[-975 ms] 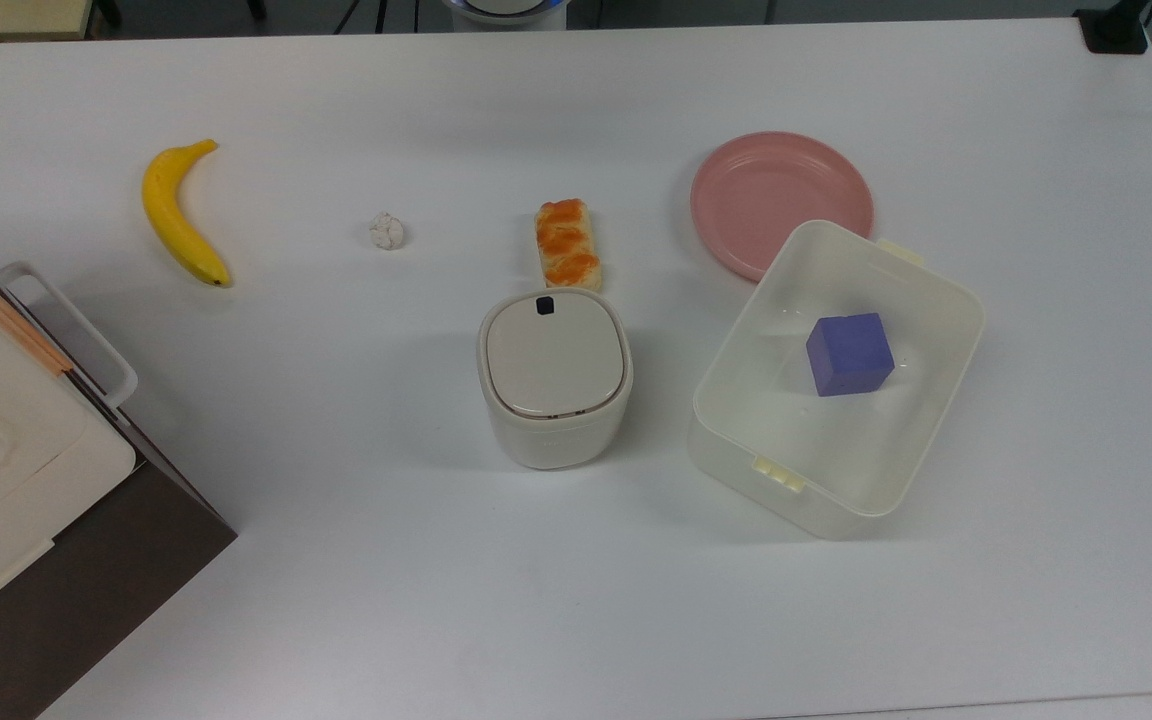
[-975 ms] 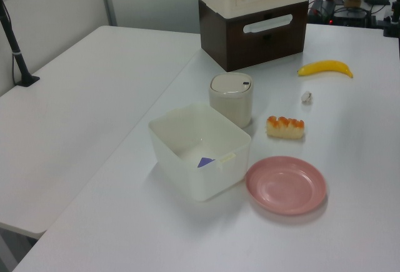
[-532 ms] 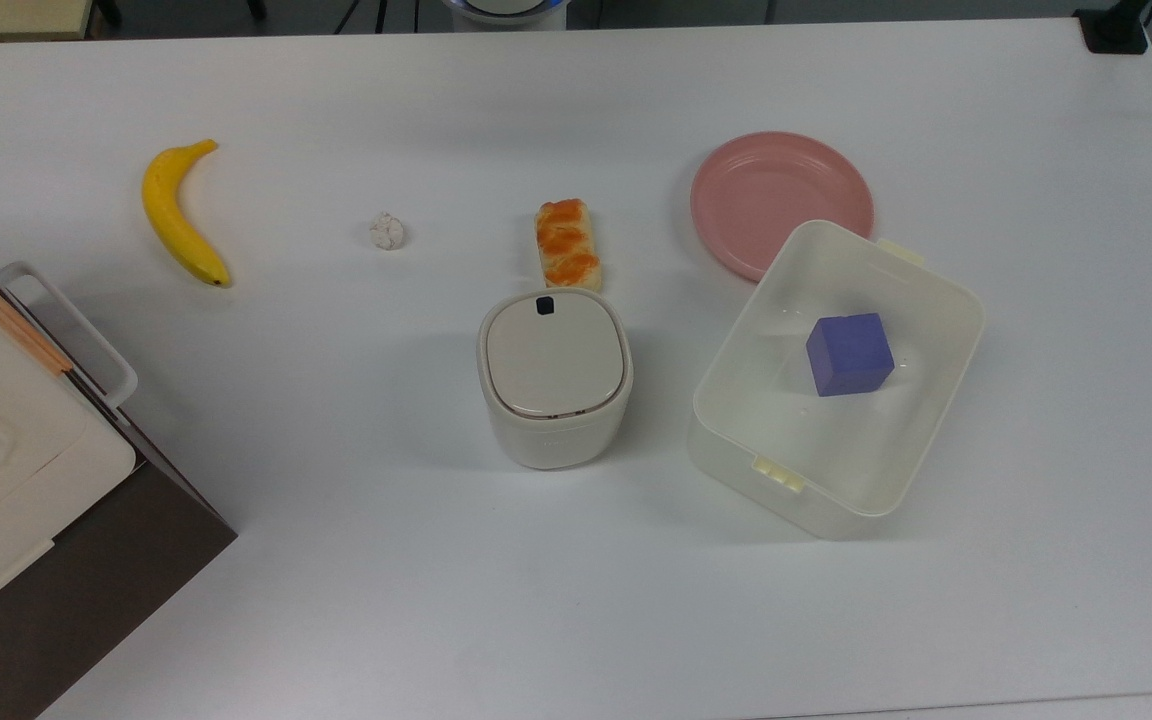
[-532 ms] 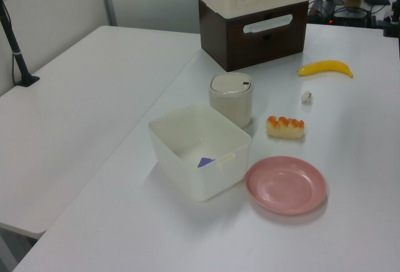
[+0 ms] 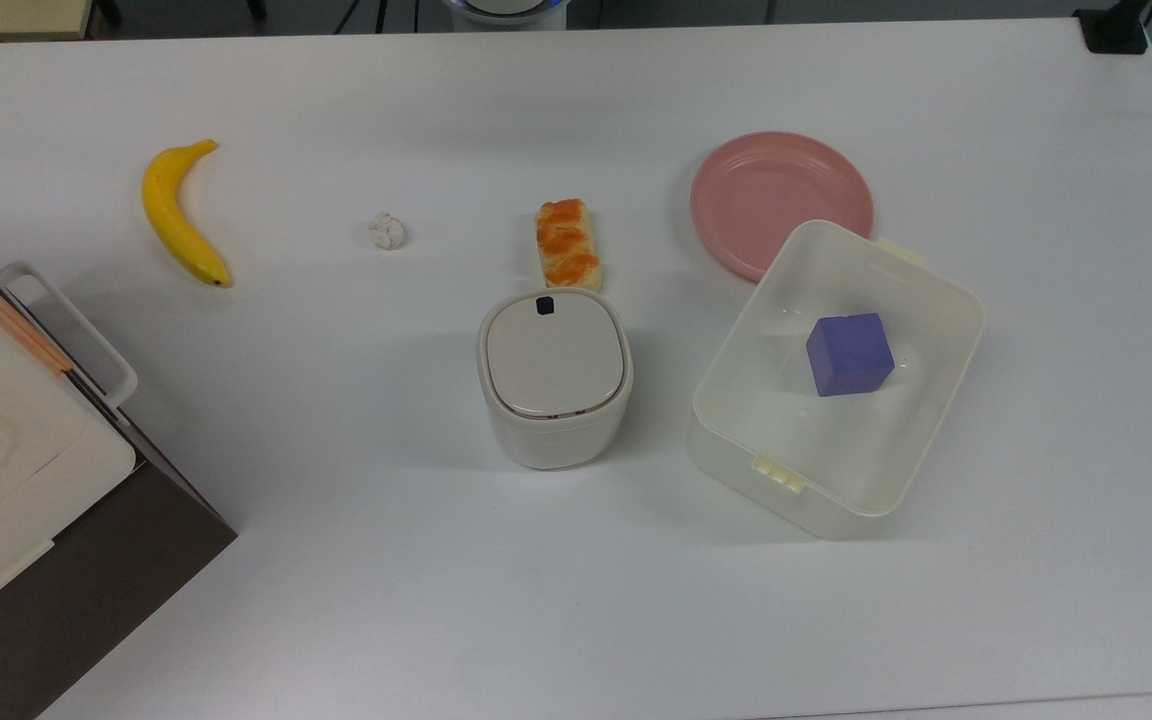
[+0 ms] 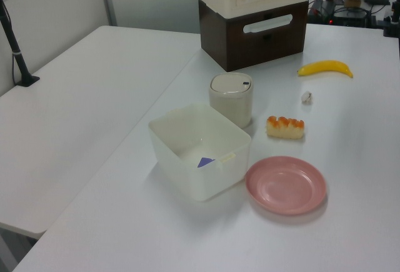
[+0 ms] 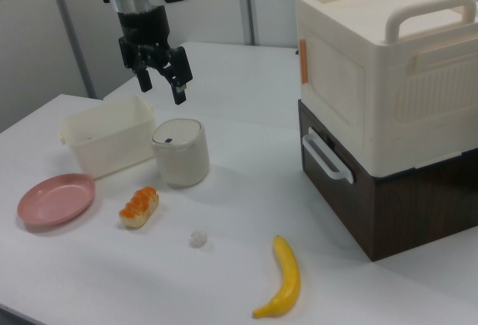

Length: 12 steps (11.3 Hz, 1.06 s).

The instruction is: Open the trash can

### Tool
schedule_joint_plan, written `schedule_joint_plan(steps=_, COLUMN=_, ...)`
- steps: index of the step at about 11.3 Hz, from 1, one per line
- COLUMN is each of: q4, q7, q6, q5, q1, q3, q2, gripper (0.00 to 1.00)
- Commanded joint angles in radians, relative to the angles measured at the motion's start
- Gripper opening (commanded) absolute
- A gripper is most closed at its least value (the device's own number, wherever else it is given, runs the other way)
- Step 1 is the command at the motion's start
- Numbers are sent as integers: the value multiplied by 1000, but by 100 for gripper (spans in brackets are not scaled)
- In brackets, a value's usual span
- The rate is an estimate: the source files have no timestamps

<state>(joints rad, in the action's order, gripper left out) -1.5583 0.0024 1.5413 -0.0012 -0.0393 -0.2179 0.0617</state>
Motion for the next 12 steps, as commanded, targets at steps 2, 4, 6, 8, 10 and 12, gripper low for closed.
schedule_joint_plan(steps=2, q4=3, q7=-22, q6=-44, q5=26, q1=-1, q3=-5, q2=1, gripper=100)
schedule_joint_plan(steps=4, q4=1, q7=-21, q6=-47, q5=23, q1=-1, q3=-5, q2=1, gripper=100)
schedule_joint_plan(steps=6, q4=3, q7=-28, q6=-46, q5=20, q1=-1, q3=-5, q2=0, gripper=100)
schedule_joint_plan(steps=8, q4=3, q7=-114, q6=-46, q5=21, q1=2, q3=-6, q2=1, gripper=100)
schedule_joint_plan(steps=10, q4=10, q7=-125, q6=-46, q5=23, q1=9, q3=-9, q2=3, gripper=100)
schedule_joint_plan(steps=12, q4=10, q7=-105, q6=-46, q5=14, q1=9, q3=-12, q2=1, gripper=100)
